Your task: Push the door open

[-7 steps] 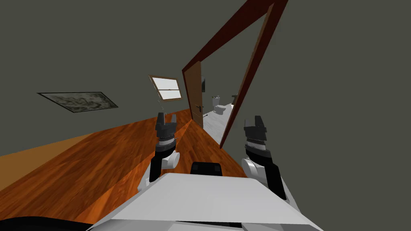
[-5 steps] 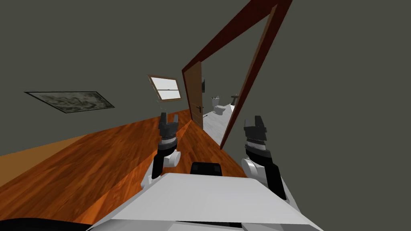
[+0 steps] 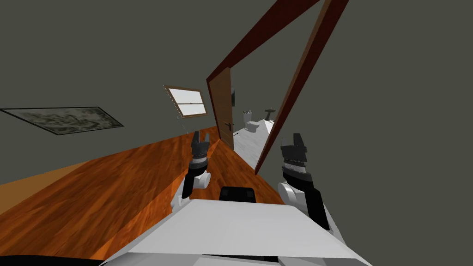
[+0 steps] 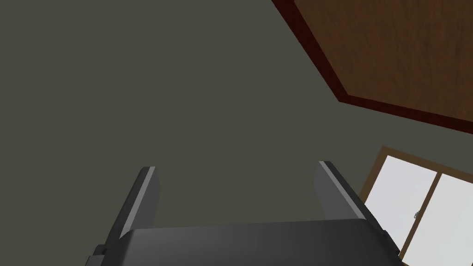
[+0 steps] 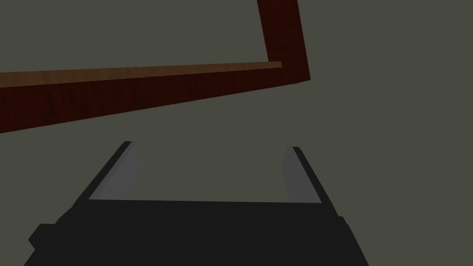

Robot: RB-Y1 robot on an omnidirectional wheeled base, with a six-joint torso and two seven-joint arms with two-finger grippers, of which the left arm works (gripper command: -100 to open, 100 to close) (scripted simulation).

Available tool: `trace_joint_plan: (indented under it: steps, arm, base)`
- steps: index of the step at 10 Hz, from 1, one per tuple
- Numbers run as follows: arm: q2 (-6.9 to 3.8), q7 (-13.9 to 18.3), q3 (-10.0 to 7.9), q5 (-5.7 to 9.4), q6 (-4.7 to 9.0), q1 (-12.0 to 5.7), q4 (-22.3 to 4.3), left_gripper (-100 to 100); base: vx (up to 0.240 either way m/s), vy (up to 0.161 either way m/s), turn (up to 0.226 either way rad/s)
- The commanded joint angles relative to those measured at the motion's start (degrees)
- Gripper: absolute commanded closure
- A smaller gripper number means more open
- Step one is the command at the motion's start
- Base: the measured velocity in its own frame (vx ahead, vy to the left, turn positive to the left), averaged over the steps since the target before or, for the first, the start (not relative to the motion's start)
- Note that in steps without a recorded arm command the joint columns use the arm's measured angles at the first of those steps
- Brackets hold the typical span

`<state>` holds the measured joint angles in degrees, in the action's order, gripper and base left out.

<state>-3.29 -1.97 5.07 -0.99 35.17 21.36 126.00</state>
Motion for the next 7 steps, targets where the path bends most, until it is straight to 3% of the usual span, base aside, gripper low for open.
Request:
trace_joint_plan:
  steps: [1, 7]
  arm:
    - [-0.22, 0.14, 0.4, 0.08, -0.18, -0.79, -1.62, -100]
    - [-1.15, 0.95, 1.6, 0.76, -0.94, -5.73, -10.2, -100]
  base:
    - [0.137, 0.08, -0.039]
    - [0.113, 0.107, -0.065]
